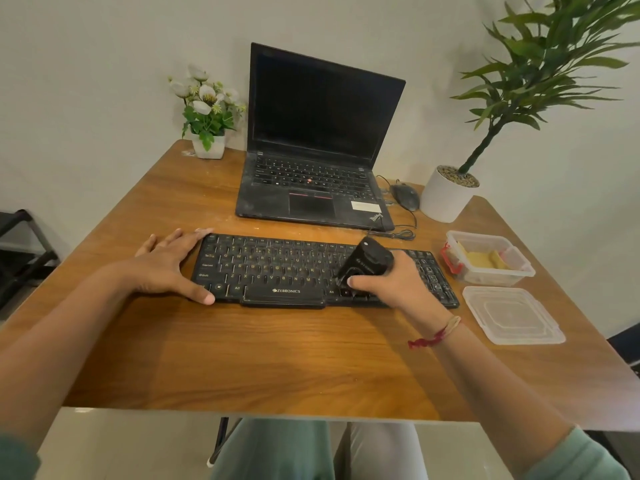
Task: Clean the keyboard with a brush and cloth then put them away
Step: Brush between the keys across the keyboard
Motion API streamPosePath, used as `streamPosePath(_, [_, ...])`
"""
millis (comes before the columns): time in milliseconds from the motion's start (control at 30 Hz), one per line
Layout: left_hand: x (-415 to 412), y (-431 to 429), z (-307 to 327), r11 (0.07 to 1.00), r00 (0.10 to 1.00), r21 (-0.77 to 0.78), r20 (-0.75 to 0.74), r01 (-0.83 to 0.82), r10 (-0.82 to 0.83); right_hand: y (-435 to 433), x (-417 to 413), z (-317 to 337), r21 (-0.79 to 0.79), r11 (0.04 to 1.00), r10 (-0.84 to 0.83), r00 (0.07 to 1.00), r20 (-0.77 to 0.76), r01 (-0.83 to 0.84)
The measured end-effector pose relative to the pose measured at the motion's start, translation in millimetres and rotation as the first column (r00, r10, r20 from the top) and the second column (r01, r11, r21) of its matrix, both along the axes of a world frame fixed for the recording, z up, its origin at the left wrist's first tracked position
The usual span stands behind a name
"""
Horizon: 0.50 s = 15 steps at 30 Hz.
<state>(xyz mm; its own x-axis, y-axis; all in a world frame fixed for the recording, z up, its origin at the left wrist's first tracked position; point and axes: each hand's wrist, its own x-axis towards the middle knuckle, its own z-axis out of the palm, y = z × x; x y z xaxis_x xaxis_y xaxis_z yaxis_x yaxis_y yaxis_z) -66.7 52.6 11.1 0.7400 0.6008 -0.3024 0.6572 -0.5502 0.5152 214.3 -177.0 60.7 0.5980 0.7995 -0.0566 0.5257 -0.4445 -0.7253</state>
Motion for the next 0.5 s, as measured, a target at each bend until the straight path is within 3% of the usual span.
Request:
streamPosePath(167, [-0.4,0.5,-1.7,1.0,1.0,0.016,-0.004,0.006,-0.006,2.2,30.6,4.3,0.101,0.971,-0.199,0.966,-0.162,0.217])
streamPosePath(267, [-0.8,-0.4,-0.5,1.0,1.0,0.013,0.006,0.002,-0.002,-2.2,15.5,0.0,0.039,0.997,-0.061,0.969,-0.24,0.072])
streamPosePath(367, [-0.6,-0.2,-0.6,1.0,1.0,0.017,0.008,0.002,-0.002,-3.4,15.1,0.4,0.009,1.0,-0.014,0.991,-0.135,0.016])
streamPosePath(500, [-1.3,1.3,-2.4,1.0,1.0,0.021,0.005,0.005,-0.005,-0.6,27.0,3.2,0.073,0.985,-0.153,0.985,-0.082,0.159])
